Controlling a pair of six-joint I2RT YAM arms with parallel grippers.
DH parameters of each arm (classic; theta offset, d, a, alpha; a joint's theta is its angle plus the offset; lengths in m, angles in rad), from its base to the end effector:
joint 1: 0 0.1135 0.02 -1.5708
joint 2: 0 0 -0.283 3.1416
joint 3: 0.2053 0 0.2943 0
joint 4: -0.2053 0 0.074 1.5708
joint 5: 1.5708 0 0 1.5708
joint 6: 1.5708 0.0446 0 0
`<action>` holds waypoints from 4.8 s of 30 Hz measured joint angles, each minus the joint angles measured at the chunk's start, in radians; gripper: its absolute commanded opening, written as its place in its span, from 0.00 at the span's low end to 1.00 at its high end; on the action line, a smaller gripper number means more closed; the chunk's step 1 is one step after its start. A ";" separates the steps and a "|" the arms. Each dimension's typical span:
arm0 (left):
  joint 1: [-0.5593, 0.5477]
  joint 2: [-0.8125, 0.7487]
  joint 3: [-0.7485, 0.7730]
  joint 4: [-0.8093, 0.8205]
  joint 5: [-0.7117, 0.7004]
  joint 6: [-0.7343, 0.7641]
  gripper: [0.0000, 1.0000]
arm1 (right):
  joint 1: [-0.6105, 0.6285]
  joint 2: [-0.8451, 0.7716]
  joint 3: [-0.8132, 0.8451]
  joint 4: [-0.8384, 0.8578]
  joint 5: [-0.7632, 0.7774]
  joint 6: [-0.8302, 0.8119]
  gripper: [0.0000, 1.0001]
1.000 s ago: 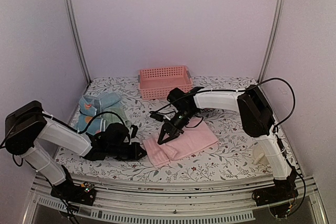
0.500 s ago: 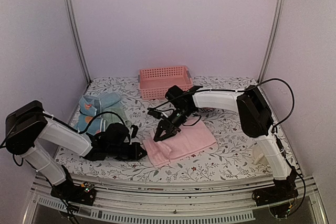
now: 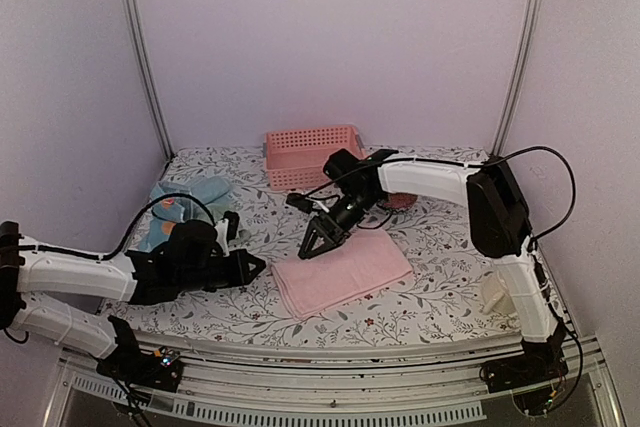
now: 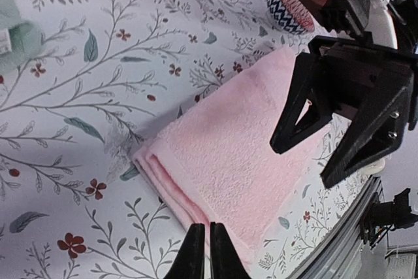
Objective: Roll the towels
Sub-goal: Rotate the towel at the center of the board, then pick up the towel from the center of the board.
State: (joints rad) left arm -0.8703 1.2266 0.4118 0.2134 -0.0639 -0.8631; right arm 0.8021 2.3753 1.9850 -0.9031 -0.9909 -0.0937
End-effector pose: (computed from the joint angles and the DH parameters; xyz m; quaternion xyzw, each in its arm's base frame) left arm 0.1720 -0.1996 0.1444 -0.0117 0.8844 -0.3367 0.3230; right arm 0.3487 0.4142 0.1609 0.4366 -0.7569 -0.4838 0.0492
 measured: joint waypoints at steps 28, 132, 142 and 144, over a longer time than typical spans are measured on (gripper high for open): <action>-0.008 0.526 0.335 -0.031 0.209 0.127 0.00 | -0.242 -0.218 -0.450 0.212 0.539 -0.325 0.28; 0.132 0.871 0.937 -0.258 0.293 0.476 0.19 | -0.325 -0.941 -0.842 0.343 0.372 -0.459 0.72; -0.041 0.297 0.554 -0.140 0.084 0.610 0.24 | -0.190 -0.984 -0.985 0.322 0.417 -0.675 0.65; -0.071 0.238 0.491 -0.118 0.017 0.602 0.70 | -0.168 -0.988 -0.998 0.324 0.429 -0.702 0.62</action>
State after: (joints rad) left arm -0.9417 1.4647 0.9024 0.0956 -0.0467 -0.2607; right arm 0.6342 1.3869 0.9874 -0.5789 -0.5617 -0.7956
